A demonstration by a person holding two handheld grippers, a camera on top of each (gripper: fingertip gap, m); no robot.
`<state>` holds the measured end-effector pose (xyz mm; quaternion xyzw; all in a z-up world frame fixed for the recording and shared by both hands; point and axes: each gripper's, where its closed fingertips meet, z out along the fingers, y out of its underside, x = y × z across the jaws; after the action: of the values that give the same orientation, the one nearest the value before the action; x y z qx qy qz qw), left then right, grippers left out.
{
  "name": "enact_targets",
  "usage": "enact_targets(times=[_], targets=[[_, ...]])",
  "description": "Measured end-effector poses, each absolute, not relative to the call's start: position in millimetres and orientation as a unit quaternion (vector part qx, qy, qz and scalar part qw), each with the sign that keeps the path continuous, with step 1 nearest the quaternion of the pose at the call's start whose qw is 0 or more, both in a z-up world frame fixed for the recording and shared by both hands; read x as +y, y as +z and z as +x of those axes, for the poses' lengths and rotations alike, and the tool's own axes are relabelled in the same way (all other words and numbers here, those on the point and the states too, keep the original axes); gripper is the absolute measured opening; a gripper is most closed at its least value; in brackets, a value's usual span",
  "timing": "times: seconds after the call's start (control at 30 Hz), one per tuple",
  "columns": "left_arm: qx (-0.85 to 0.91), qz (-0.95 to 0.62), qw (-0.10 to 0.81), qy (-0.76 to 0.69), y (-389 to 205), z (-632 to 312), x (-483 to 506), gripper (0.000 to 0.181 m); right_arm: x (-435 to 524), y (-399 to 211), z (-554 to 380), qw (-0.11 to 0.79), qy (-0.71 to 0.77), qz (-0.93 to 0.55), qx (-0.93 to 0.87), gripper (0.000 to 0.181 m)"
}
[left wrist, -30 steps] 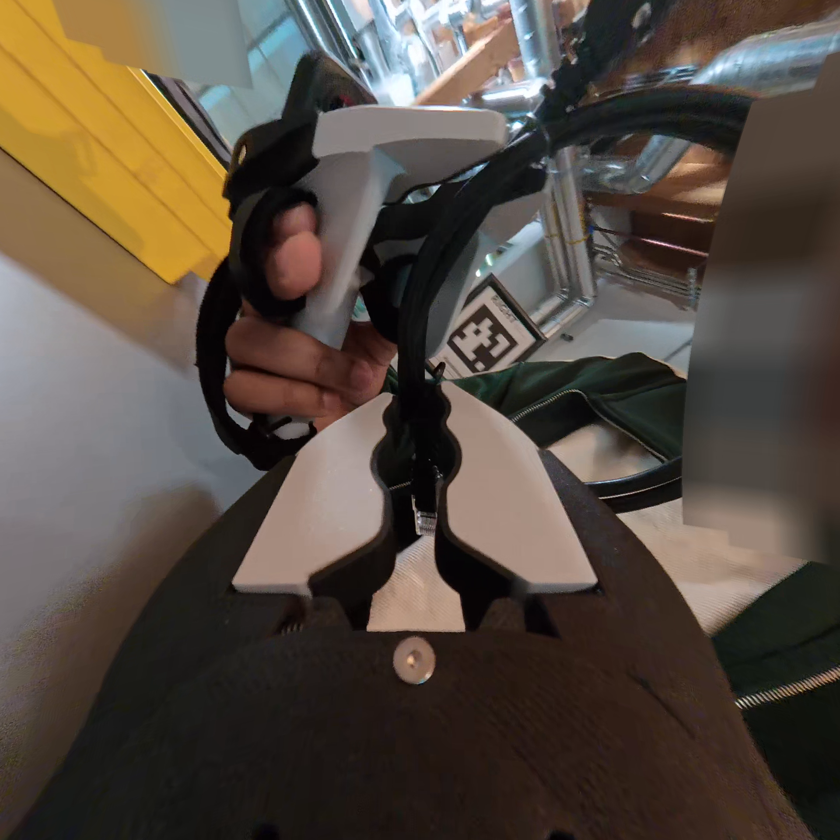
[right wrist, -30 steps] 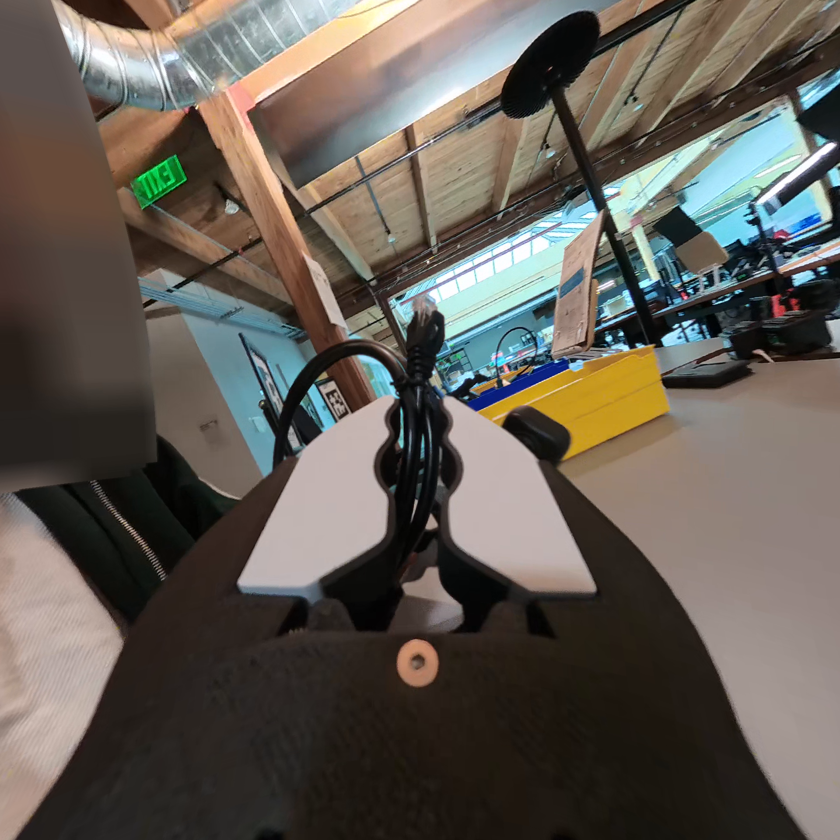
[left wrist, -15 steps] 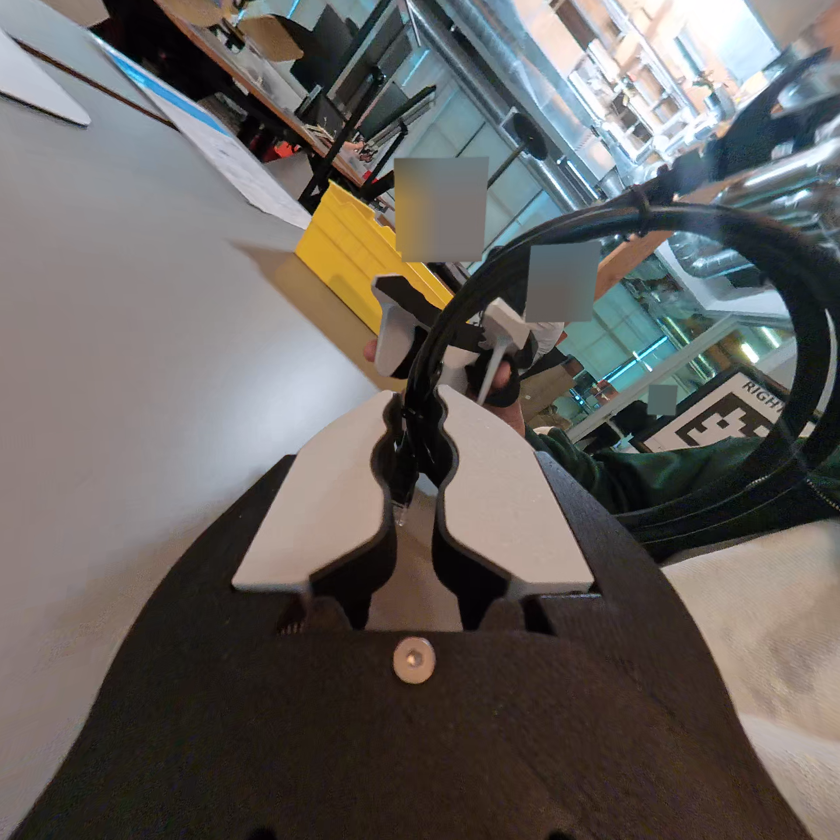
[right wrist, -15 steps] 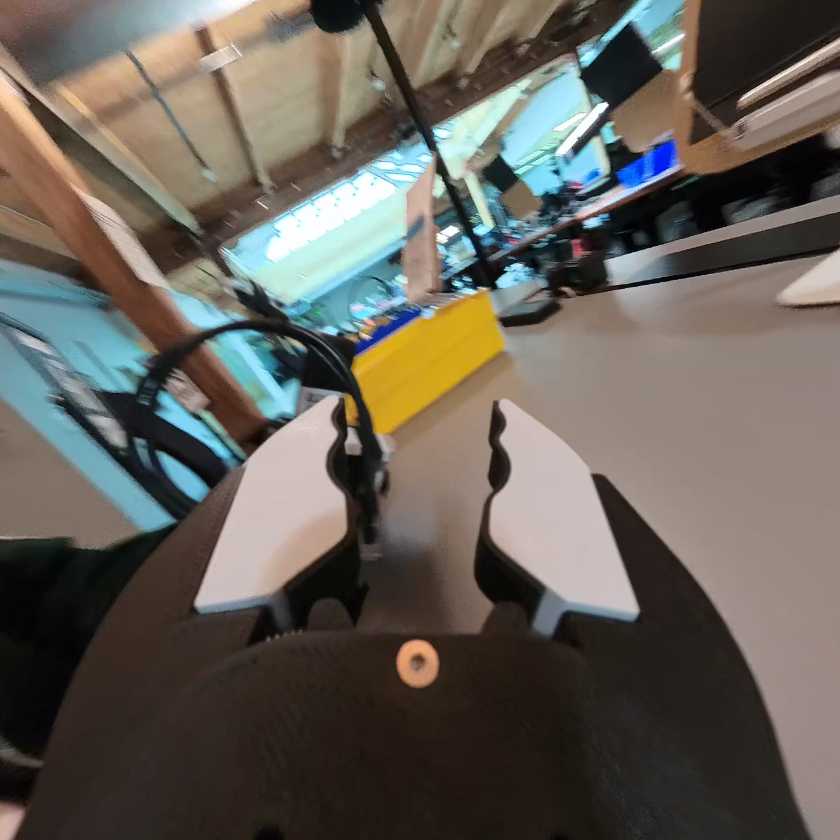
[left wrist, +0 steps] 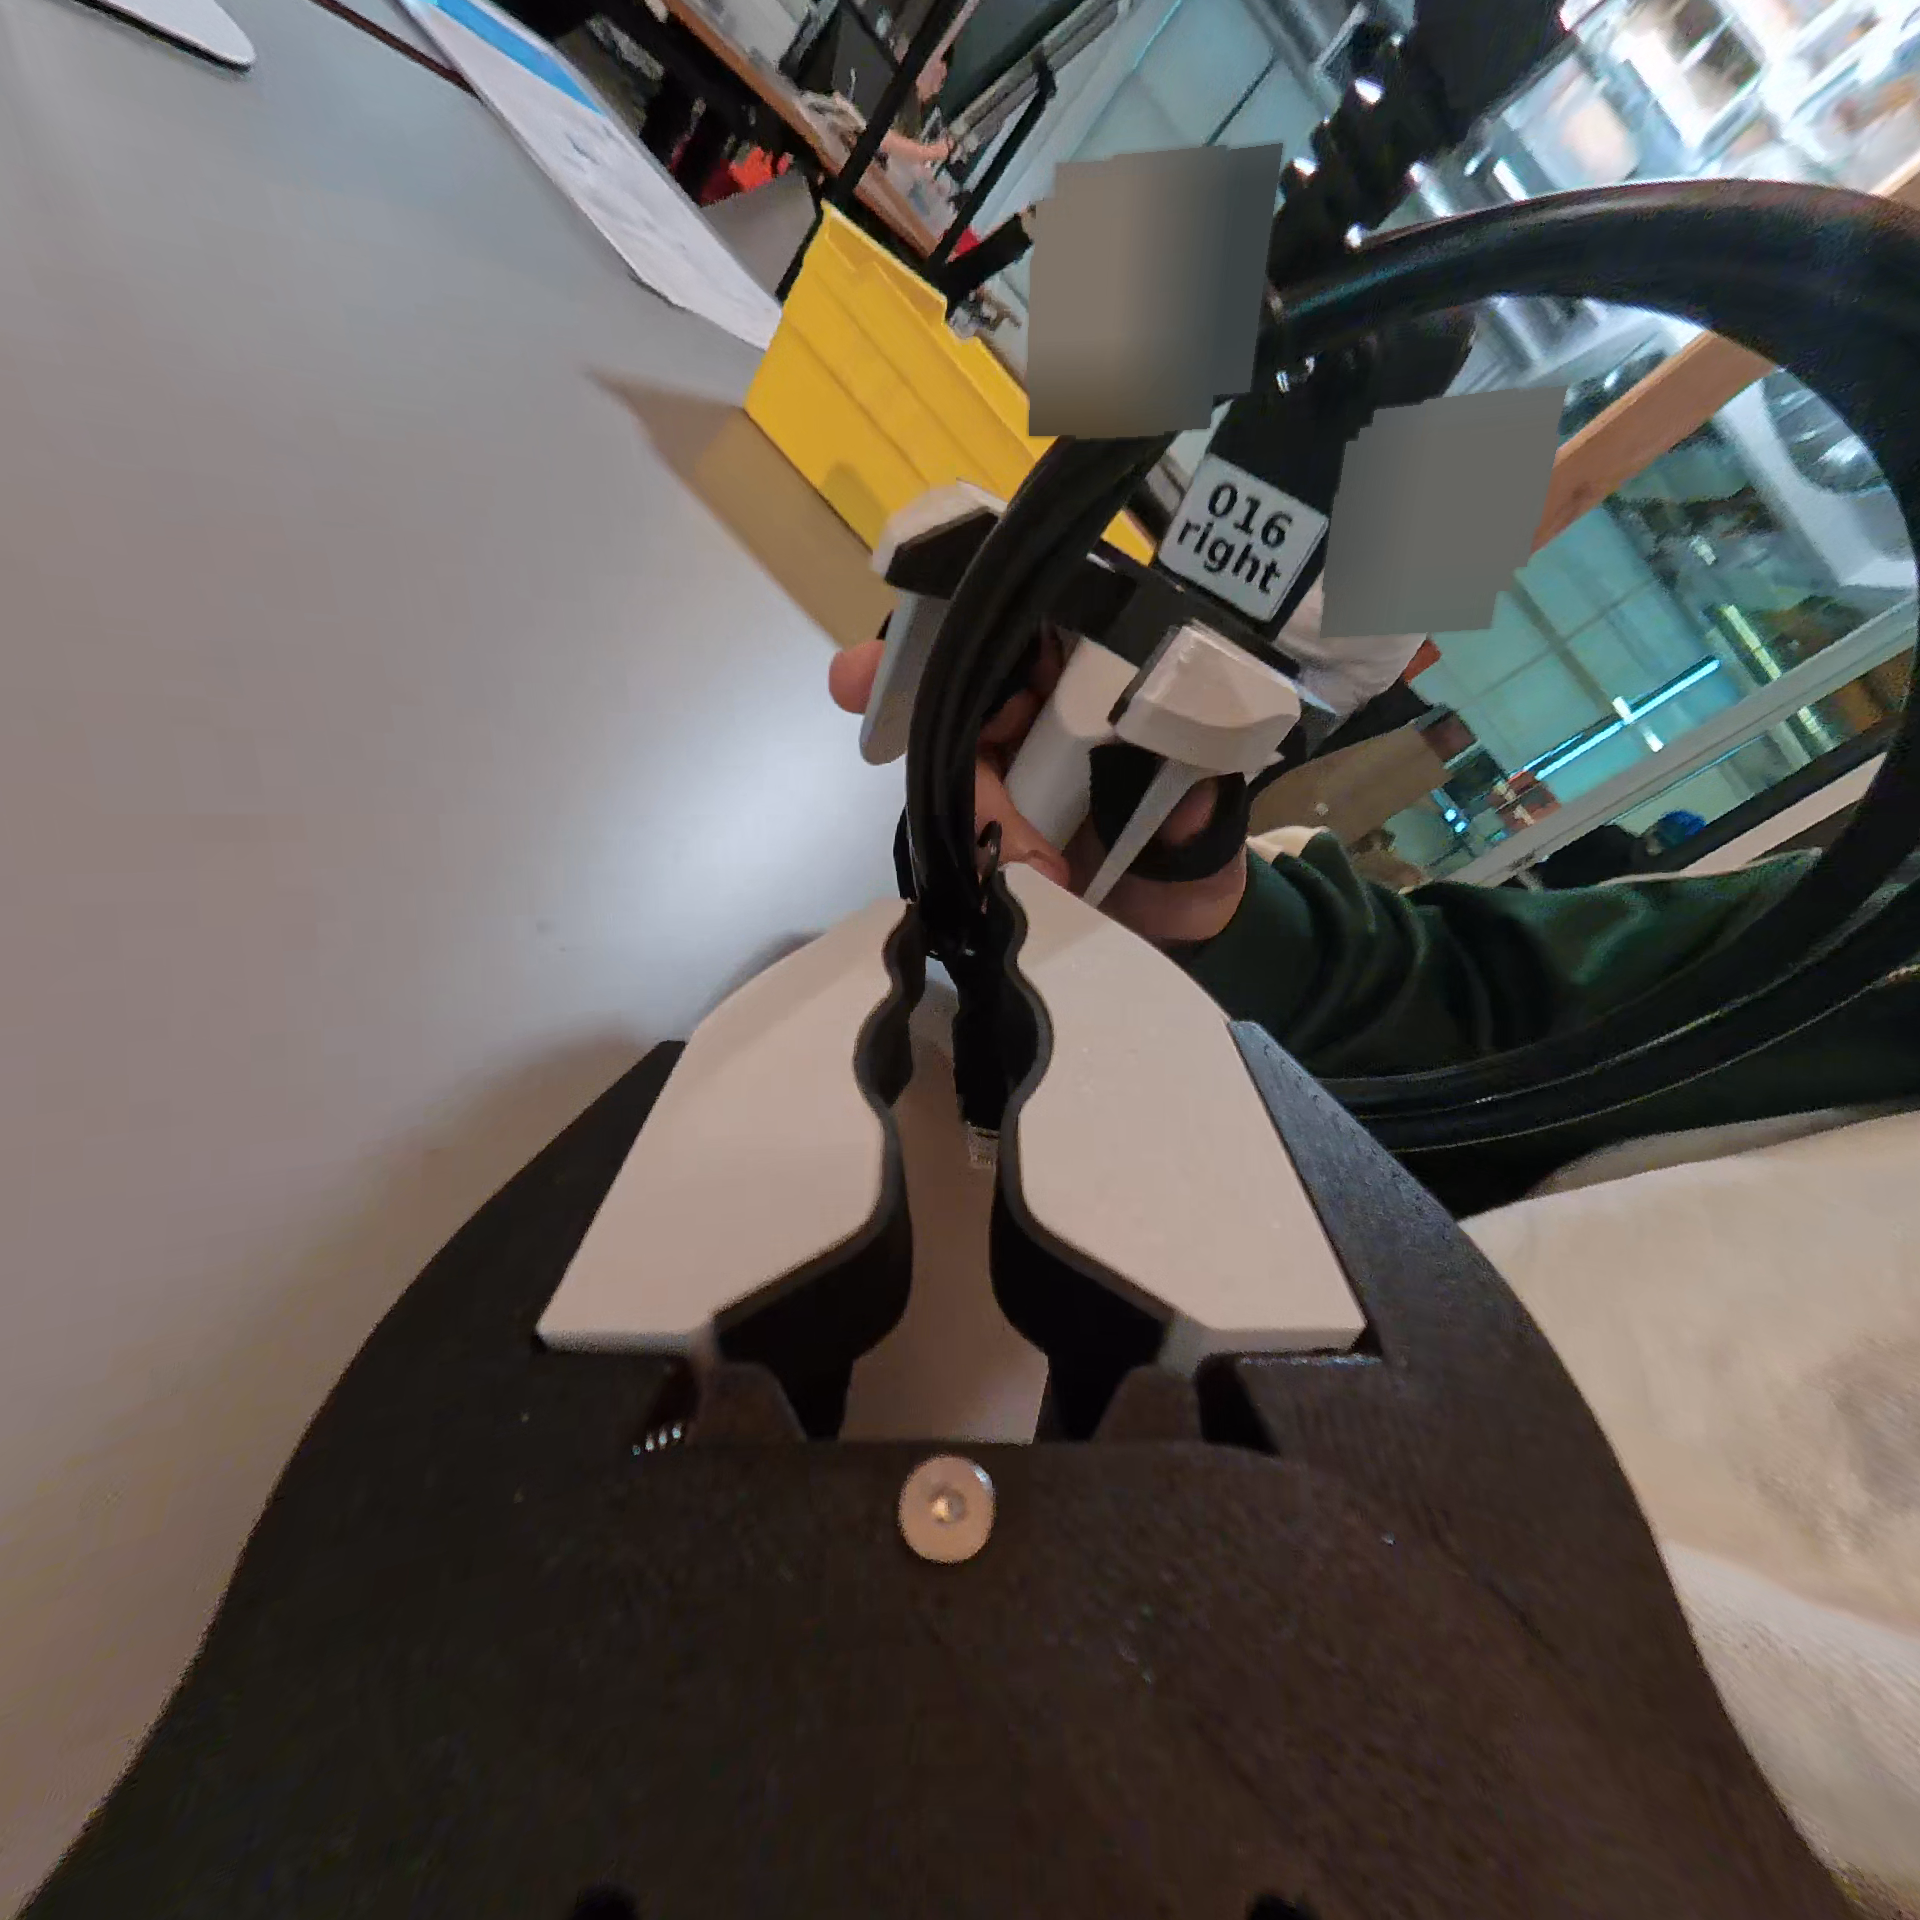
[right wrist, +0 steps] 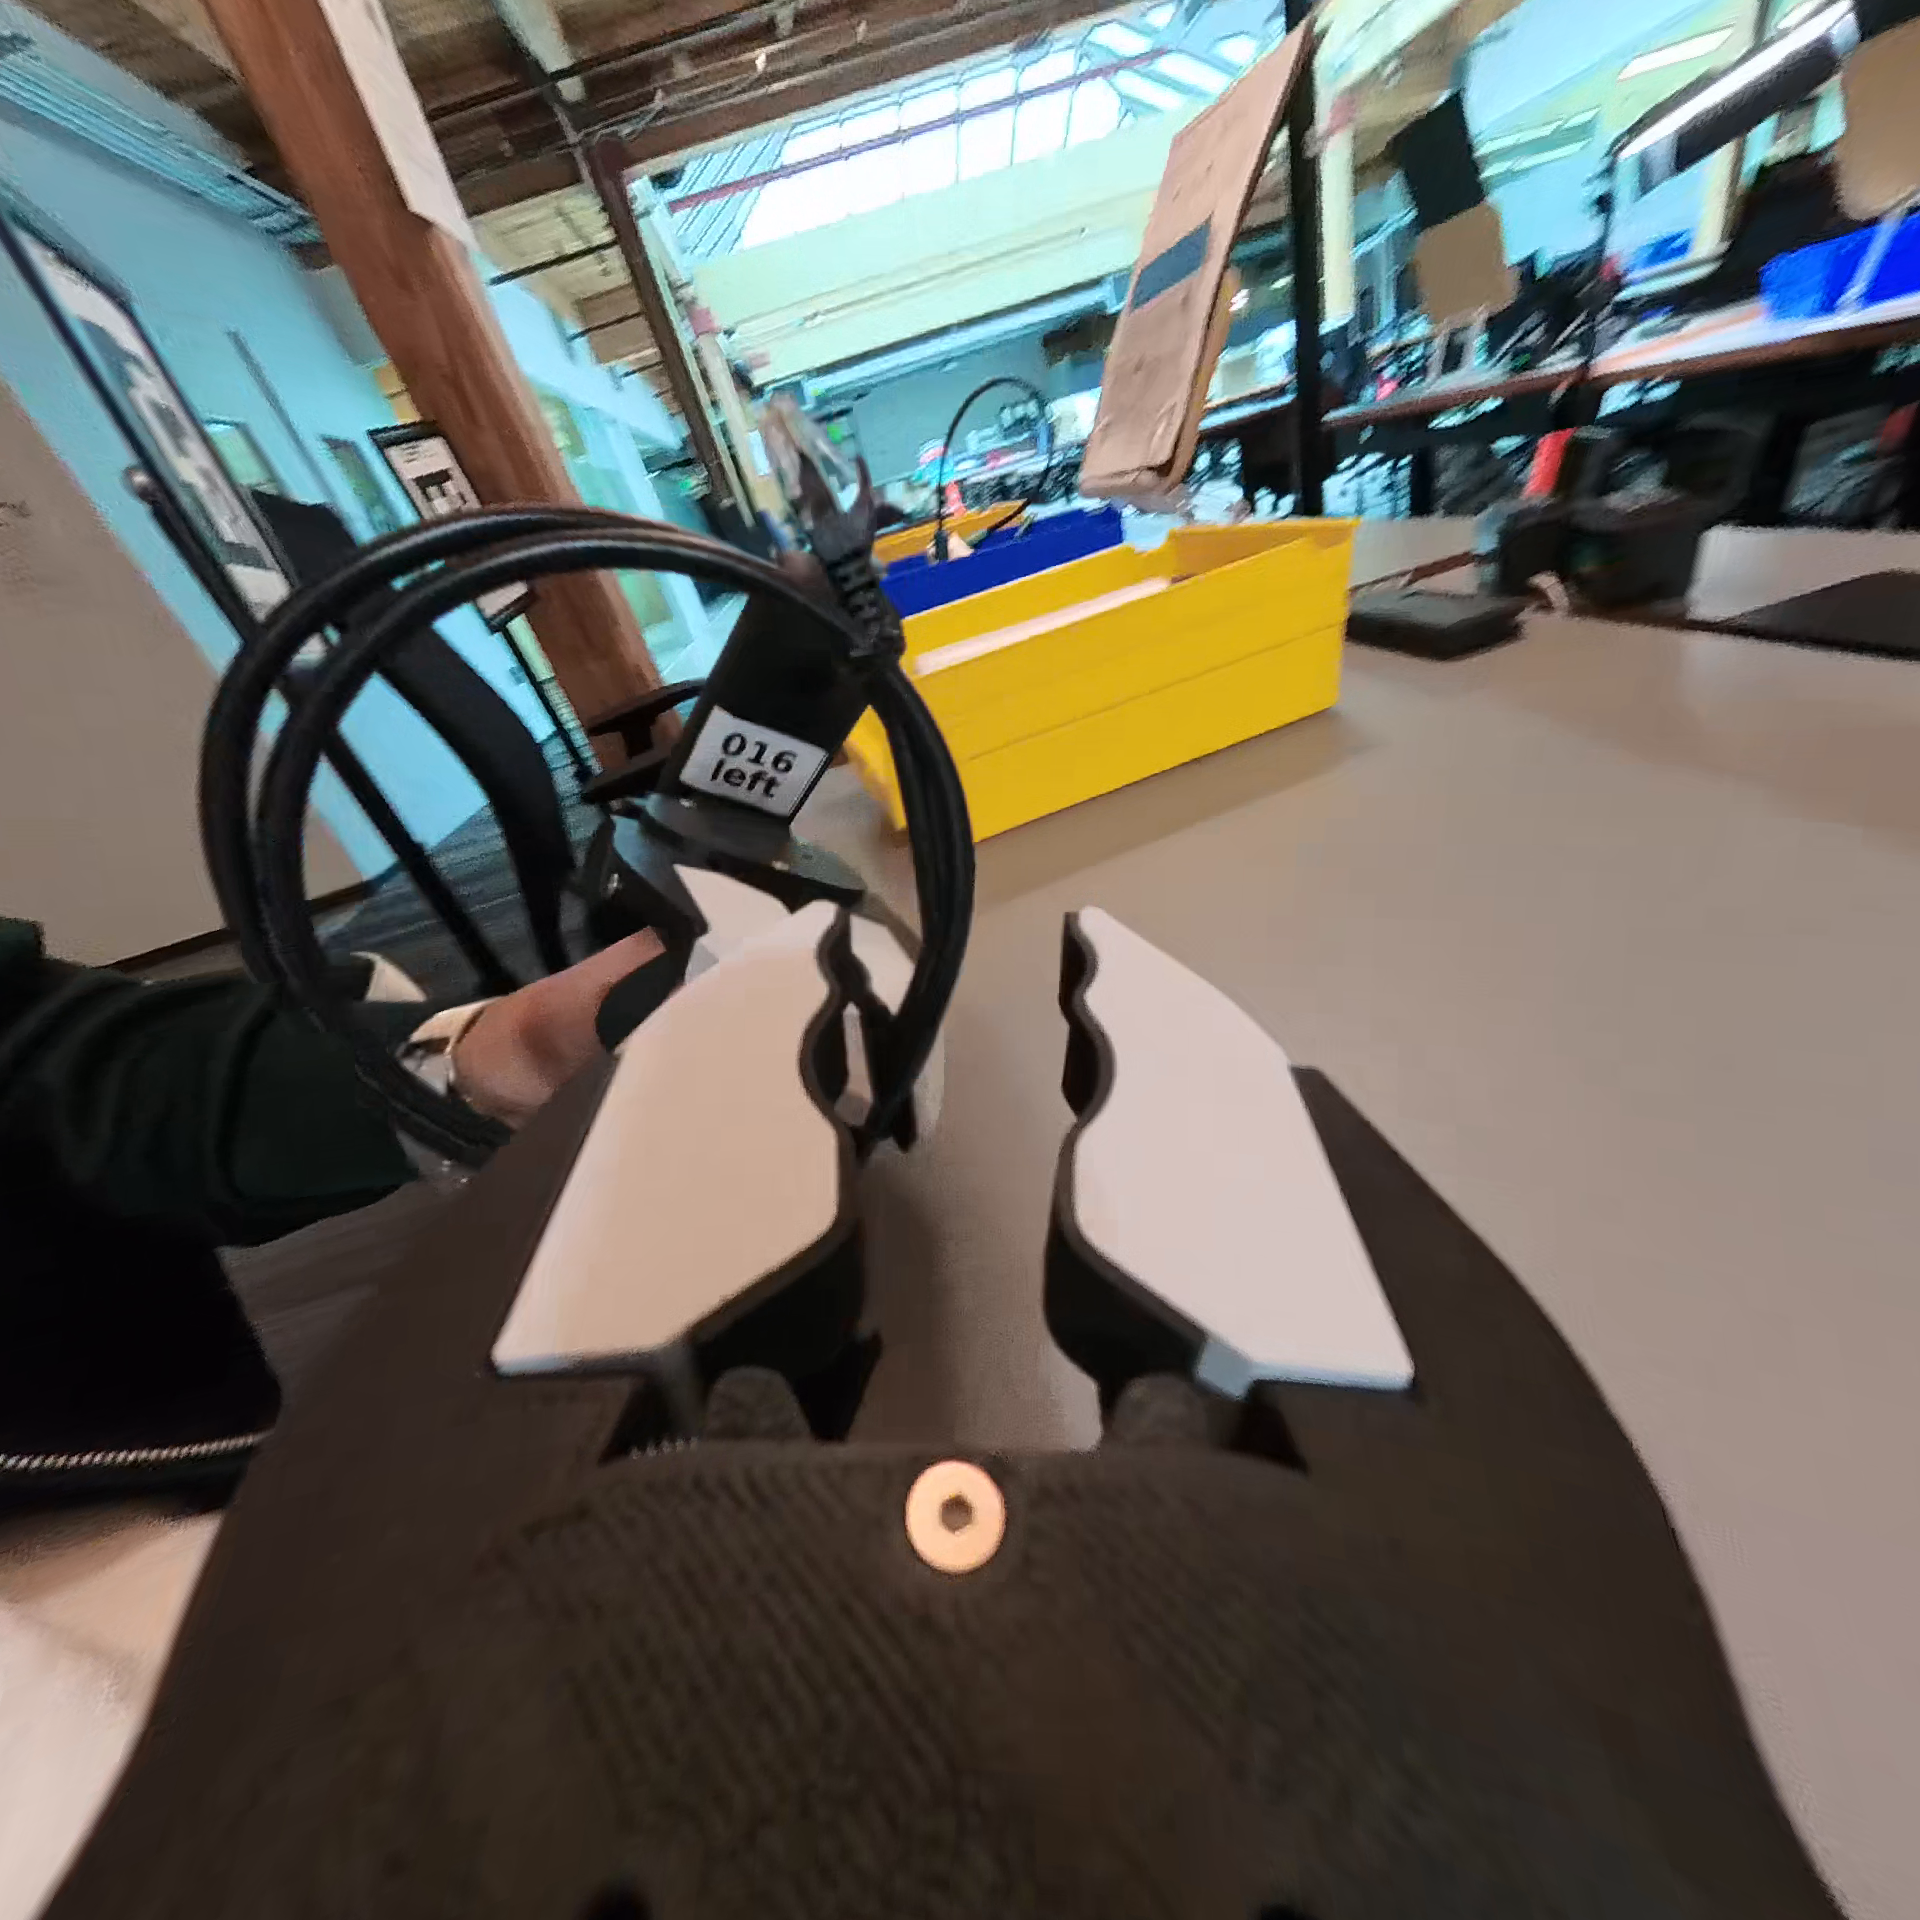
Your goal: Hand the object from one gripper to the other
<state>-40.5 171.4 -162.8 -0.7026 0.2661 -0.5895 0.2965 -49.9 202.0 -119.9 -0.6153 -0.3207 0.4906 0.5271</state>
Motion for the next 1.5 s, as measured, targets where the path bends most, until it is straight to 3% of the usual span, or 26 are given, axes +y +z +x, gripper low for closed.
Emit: enact_targets(times=[0.1,0.13,0.17,0.27,0.4,0.63,1.07,1.27,1.4,1.5], targets=[[0.288,-0.709,0.289,-0.575,-167,-36,164,0.015,198,-126,-61,0.511,0.491,-0.616,-0.343,0.036],[0.294,-0.710,0.287,-0.573,-168,-35,161,0.015,196,-128,-63,0.509,0.487,-0.616,-0.354,0.030],[0.297,-0.709,0.287,-0.571,-168,-33,159,0.016,193,-128,-64,0.507,0.484,-0.612,-0.366,0.011],[0.300,-0.695,0.294,-0.583,-164,-30,157,0.015,188,-124,-63,0.501,0.487,-0.610,-0.373,0.007],[0.298,-0.672,0.311,-0.602,-158,-28,158,0.016,188,-118,-59,0.513,0.484,-0.607,-0.367,0.006],[0.324,-0.644,0.345,-0.601,-148,-15,169,0.037,194,-109,-23,0.519,0.514,-0.614,-0.299,0.006],[0.380,-0.527,0.348,-0.676,-112,20,153,0.030,225,-121,84,0.554,0.455,-0.679,-0.156,0.006],[0.452,-0.505,0.392,-0.622,-112,30,124,0.044,234,-134,76,0.519,0.472,-0.699,-0.137,0.006],[0.474,-0.517,0.469,-0.537,-117,26,130,0.034,234,-141,48,0.494,0.478,-0.705,-0.174,0.007],[0.472,-0.521,0.478,-0.526,-116,19,128,0.028,232,-143,31,0.482,0.486,-0.703,-0.194,0.007]])
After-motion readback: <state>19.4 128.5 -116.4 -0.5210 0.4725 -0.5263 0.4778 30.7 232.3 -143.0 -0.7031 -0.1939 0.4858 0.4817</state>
